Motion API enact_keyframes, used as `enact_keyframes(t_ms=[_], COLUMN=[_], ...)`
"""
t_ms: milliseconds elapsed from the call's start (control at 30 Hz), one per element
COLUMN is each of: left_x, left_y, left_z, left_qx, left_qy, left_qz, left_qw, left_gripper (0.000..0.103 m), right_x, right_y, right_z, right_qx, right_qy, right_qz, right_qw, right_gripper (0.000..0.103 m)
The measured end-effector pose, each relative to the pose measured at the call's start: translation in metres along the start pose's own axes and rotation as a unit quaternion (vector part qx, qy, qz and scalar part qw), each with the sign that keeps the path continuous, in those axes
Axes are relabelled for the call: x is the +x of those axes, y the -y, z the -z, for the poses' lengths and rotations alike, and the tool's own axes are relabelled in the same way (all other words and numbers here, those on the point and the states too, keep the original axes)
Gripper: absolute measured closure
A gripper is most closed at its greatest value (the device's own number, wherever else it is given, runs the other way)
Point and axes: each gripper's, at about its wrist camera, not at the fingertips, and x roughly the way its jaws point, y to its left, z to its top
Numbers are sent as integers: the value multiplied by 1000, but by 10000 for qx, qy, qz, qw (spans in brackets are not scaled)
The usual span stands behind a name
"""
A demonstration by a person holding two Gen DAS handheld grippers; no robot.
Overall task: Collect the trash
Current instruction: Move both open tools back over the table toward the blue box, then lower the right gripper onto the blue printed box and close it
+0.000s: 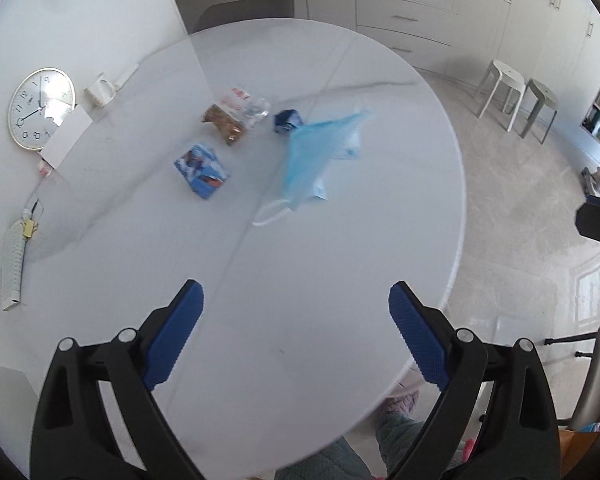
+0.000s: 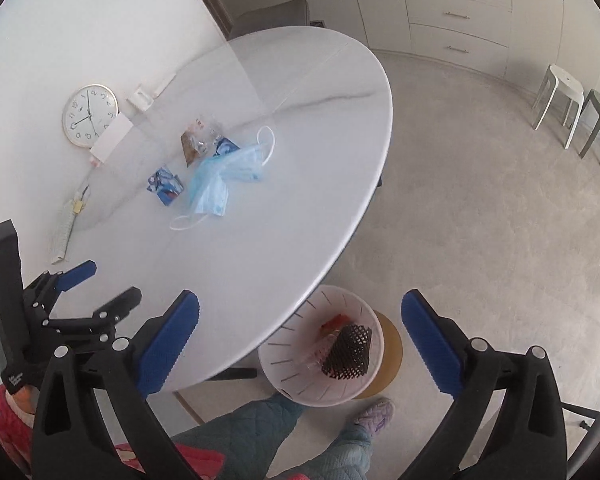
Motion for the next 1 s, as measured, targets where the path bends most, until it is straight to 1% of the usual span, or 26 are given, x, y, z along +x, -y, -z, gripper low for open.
enact_keyframes(t_ms=[133, 267, 367, 500, 567, 633, 700, 733, 833, 900, 1000], left_x=[30, 69, 95, 126, 136, 138, 138, 137, 132, 129, 127], left_y=[-63, -110, -132, -139, -148, -160, -173, -180, -192, -202, -217], left_z=[-26, -48, -62, -74, -80, -82, -82, -81, -72, -68, -65], left_qx=[26, 297, 491, 758, 668, 309, -145, -356, -701, -768, -620], left_qy=[168, 163, 160, 50, -89, -225, -296, -331, -380, -407, -428], left_qz=[-172, -346, -249, -146, -55, 213, 435, 455, 505, 559, 540], left_qw=[9997, 9988, 9984, 9970, 9977, 9990, 9985, 9978, 9955, 9946, 9957], left_gripper=[13, 13, 13, 13, 13, 13, 13, 13, 13, 13, 13], right_x=[17, 49, 71, 97, 104, 107, 113, 118, 143, 166, 200], right_y=[-37, -75, -99, -123, -132, -140, -154, -162, -192, -211, -236], right_z=[-18, -36, -46, -55, -60, -67, -75, -79, -89, -94, -100], right_qx=[164, 258, 361, 398, 389, 320, 103, -71, -749, -1197, -1774], right_qy=[76, -42, -153, -348, -394, -386, -411, -439, -556, -664, -836], right_qz=[-34, 75, 133, 313, 424, 430, 348, 333, 216, 96, -53], right_qw=[9998, 9996, 9991, 9981, 9976, 9978, 9985, 9985, 9954, 9905, 9806], right_gripper=[2, 2, 2, 2, 2, 2, 2, 2, 2, 2, 2])
